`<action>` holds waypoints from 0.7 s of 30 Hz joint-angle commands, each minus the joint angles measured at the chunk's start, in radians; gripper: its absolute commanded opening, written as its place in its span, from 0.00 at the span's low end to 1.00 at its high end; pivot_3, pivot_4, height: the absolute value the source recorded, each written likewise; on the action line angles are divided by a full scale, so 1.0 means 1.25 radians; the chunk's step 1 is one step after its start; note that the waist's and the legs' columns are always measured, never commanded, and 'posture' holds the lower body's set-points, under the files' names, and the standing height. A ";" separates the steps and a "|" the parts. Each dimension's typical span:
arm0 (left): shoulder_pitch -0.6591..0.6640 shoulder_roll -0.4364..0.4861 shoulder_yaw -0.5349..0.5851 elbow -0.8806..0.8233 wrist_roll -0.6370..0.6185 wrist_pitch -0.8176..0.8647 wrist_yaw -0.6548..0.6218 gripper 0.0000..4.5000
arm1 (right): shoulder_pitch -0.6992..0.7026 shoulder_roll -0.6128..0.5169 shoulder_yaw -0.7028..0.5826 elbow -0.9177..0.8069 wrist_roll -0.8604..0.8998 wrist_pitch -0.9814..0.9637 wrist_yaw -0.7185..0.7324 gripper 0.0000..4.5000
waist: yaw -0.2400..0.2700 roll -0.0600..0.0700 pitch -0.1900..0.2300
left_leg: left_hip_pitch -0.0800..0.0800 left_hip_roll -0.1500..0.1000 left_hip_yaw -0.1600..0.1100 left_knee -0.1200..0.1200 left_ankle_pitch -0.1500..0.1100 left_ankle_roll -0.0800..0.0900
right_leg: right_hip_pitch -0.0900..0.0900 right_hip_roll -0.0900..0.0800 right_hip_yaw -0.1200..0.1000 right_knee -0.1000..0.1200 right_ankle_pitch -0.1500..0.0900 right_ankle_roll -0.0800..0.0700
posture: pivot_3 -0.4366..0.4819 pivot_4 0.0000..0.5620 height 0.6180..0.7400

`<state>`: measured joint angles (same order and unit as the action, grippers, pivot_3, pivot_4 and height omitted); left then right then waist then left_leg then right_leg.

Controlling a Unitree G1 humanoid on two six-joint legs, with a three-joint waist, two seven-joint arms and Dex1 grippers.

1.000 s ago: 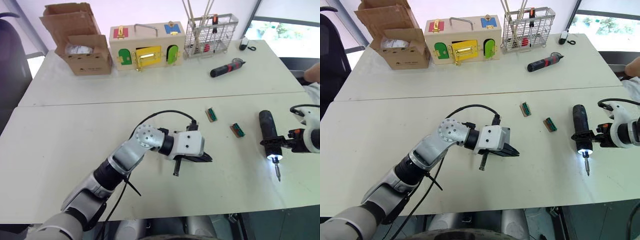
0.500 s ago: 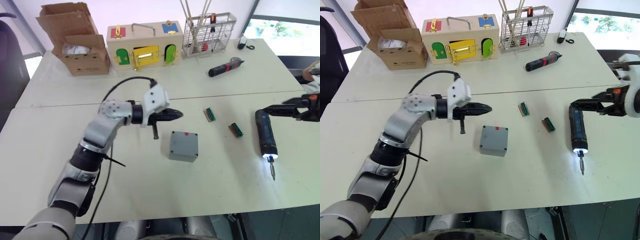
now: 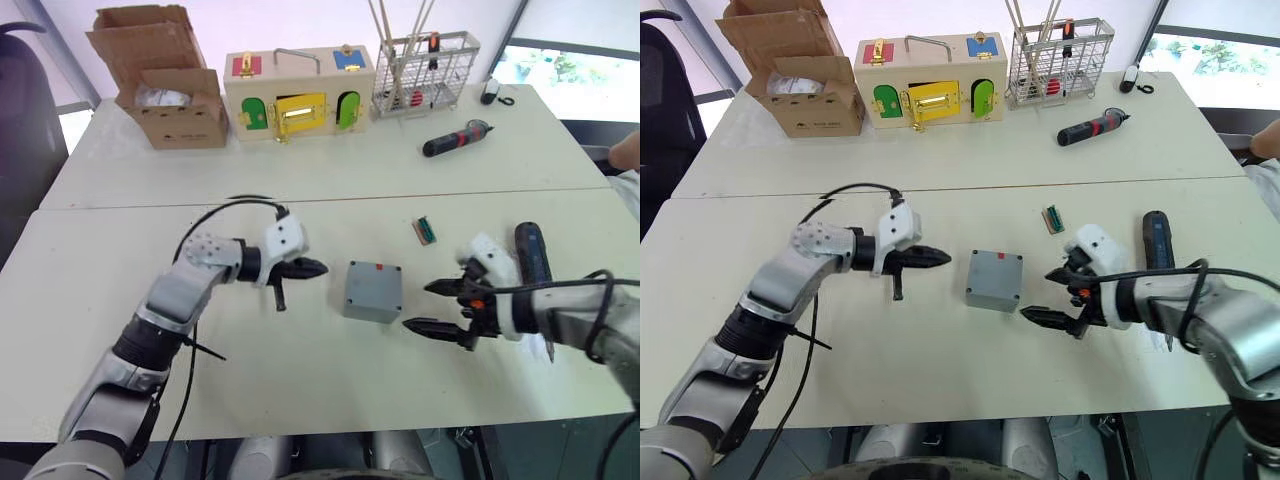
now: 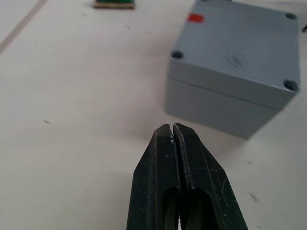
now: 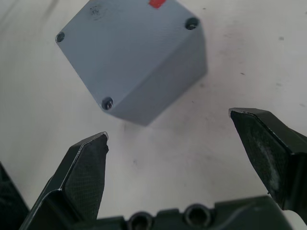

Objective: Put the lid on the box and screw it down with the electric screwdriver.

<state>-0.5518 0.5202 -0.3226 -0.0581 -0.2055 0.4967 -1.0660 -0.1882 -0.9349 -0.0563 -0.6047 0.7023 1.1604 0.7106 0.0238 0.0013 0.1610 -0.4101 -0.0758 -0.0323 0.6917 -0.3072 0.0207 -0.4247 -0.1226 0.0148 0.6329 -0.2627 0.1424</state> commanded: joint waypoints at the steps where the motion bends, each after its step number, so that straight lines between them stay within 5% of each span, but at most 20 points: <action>1: -0.006 0.007 -0.011 -0.040 -0.006 0.013 -0.018 0.00 | -0.002 0.031 0.018 -0.021 -0.015 -0.025 -0.029 0.99 | 0.000 0.000 0.000 | 0.000 0.000 0.000 0.000 0.000 0.000 | 0.000 0.000 0.000 0.000 0.000 0.000 | 0.48 0.27 0.97; 17: -0.048 -0.099 -0.053 0.062 0.047 -0.079 0.027 0.00 | -0.001 0.100 0.091 -0.073 0.036 0.010 -0.032 0.99 | -0.008 0.000 0.000 | 0.000 0.000 0.000 0.001 0.000 0.000 | 0.001 0.000 0.000 0.000 0.000 0.000 | 0.48 0.27 0.97; 21: -0.052 -0.102 -0.025 0.095 0.071 -0.111 0.074 0.00 | 0.020 0.022 0.063 -0.089 0.017 -0.014 0.009 0.99 | -0.008 0.000 0.000 | 0.000 0.000 0.000 0.001 0.000 0.000 | 0.000 0.000 0.000 0.001 0.000 0.000 | 0.48 0.27 0.97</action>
<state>-0.6042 0.3869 -0.3815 0.0687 -0.1266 0.3844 -0.9914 -0.1687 -0.8642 0.0601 -0.6761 0.7275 1.1727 0.6906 0.0140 0.0010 0.1609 -0.4100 -0.0759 -0.0324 0.6925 -0.3076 0.0214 -0.4243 -0.1222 0.0147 0.6335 -0.2627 0.1424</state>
